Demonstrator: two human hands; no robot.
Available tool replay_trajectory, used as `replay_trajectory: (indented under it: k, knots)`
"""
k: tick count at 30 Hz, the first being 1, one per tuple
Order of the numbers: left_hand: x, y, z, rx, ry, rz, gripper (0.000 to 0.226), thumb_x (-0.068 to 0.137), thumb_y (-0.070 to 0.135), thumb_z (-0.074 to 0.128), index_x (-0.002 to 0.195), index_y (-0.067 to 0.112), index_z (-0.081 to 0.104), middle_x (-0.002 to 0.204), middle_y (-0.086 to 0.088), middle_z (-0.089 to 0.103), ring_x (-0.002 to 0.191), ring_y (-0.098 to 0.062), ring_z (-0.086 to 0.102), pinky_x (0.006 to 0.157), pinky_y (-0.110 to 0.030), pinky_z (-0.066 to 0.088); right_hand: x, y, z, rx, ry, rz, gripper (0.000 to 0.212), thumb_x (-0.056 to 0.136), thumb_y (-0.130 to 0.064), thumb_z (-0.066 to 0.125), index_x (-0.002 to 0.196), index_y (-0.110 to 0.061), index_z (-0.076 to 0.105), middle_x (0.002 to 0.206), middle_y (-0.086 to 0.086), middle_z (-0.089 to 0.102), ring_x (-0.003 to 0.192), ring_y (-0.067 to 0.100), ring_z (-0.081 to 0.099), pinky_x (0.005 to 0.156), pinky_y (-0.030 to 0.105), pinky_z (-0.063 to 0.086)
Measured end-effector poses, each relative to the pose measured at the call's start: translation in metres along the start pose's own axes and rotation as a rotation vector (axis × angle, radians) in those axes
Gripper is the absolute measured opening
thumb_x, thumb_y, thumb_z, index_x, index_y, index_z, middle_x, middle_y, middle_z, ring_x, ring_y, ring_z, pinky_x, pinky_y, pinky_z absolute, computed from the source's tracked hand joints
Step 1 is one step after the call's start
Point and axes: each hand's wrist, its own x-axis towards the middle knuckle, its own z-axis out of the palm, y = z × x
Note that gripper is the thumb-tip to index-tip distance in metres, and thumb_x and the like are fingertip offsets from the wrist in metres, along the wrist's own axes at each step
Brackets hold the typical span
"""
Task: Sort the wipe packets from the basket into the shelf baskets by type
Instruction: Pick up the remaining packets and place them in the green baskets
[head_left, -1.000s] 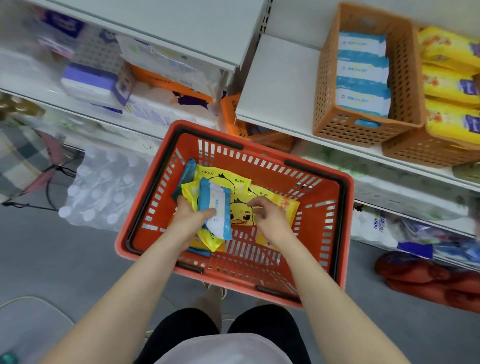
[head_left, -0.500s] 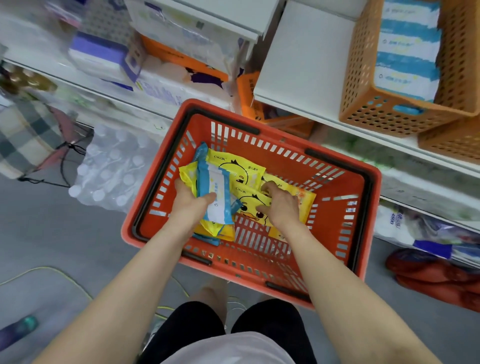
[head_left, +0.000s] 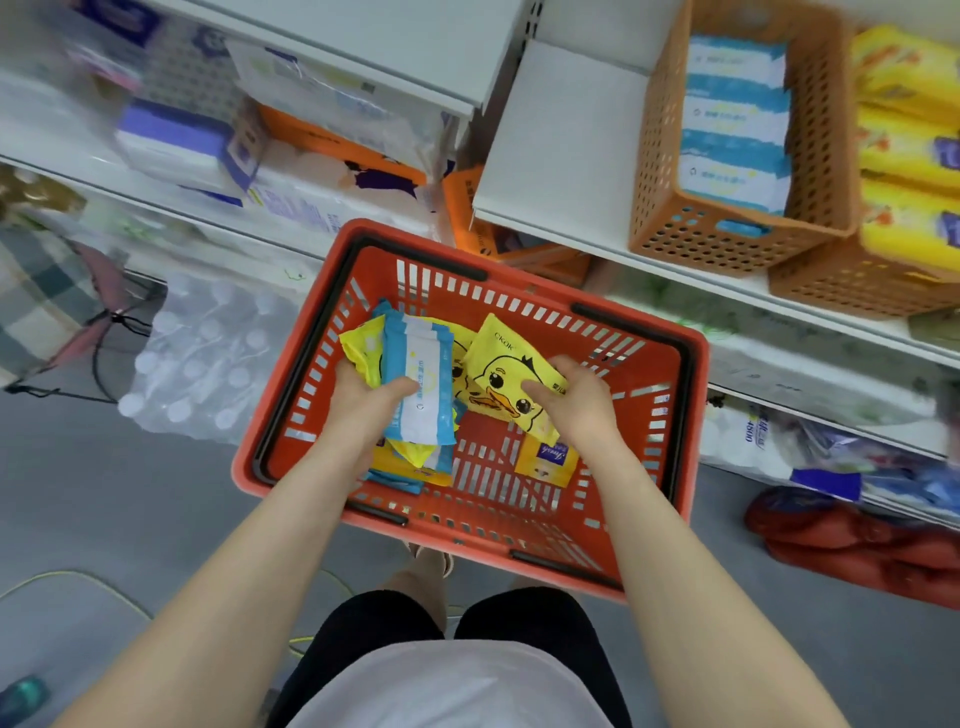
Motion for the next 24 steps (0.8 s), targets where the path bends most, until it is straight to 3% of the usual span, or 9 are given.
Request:
replay_trajectory:
  k: [6,9,12,15,18,21,24]
  knots:
    - [-0.031,0.032,0.013,-0.047,-0.218,0.121,0.05,0.087,0.001,0.066,0.13,0.02,0.049,0.118,-0.005,0.07,0.098,-0.026,0.071,0.079,-0.044,0.058,-0.042,-0.003,-0.05,0.088,0.149,-0.072,0.053,0.087,-0.041,0.067,0.132,-0.015,0.059,0.132,0.002,0.062,0.122,0.022,0.057,0.102,0.037,0.046]
    - [-0.05,0.048,0.03,-0.06,-0.31,0.17,0.041,0.089,0.006,0.067,0.123,0.024,0.052,0.116,-0.004,0.071,0.096,-0.024,0.072,0.078,-0.042,0.059,-0.063,0.003,-0.082,0.155,0.229,-0.097,0.042,0.085,-0.041,0.068,0.121,-0.02,0.065,0.117,-0.003,0.069,0.105,0.019,0.065,0.091,0.041,0.053]
    - [-0.077,0.065,0.054,-0.049,-0.377,0.213,0.071,0.077,0.023,0.081,0.139,0.018,0.046,0.126,-0.006,0.068,0.103,-0.026,0.071,0.088,-0.048,0.057,-0.082,0.016,-0.116,0.26,0.295,-0.139,0.02,0.084,-0.039,0.07,0.102,-0.032,0.064,0.099,-0.009,0.072,0.088,0.014,0.069,0.08,0.042,0.057]
    - [-0.103,0.078,0.086,-0.034,-0.424,0.312,0.061,0.082,0.018,0.076,0.137,0.017,0.049,0.121,-0.004,0.07,0.105,-0.025,0.07,0.09,-0.047,0.056,-0.094,0.035,-0.153,0.338,0.351,-0.157,0.018,0.085,-0.034,0.071,0.101,-0.028,0.067,0.093,-0.007,0.072,0.085,0.011,0.069,0.077,0.041,0.057]
    - [-0.128,0.084,0.127,-0.061,-0.438,0.351,0.075,0.076,0.021,0.081,0.141,0.015,0.045,0.122,-0.006,0.07,0.101,-0.025,0.072,0.083,-0.044,0.059,-0.102,0.063,-0.193,0.389,0.407,-0.189,0.017,0.084,-0.029,0.072,0.1,-0.025,0.068,0.09,-0.005,0.073,0.084,0.014,0.069,0.078,0.043,0.056]
    - [-0.156,0.085,0.175,-0.1,-0.445,0.415,0.045,0.086,0.012,0.071,0.128,0.018,0.055,0.114,-0.005,0.073,0.096,-0.024,0.073,0.076,-0.04,0.061,-0.107,0.098,-0.235,0.416,0.456,-0.218,0.021,0.083,-0.029,0.073,0.103,-0.027,0.068,0.094,-0.007,0.072,0.088,0.013,0.068,0.081,0.043,0.056]
    - [-0.187,0.083,0.23,-0.136,-0.444,0.44,0.039,0.09,0.009,0.065,0.128,0.012,0.058,0.109,-0.005,0.075,0.091,-0.022,0.074,0.07,-0.036,0.062,-0.11,0.137,-0.281,0.437,0.481,-0.254,0.026,0.081,-0.032,0.074,0.106,-0.032,0.064,0.1,-0.01,0.072,0.092,0.011,0.068,0.082,0.045,0.057]
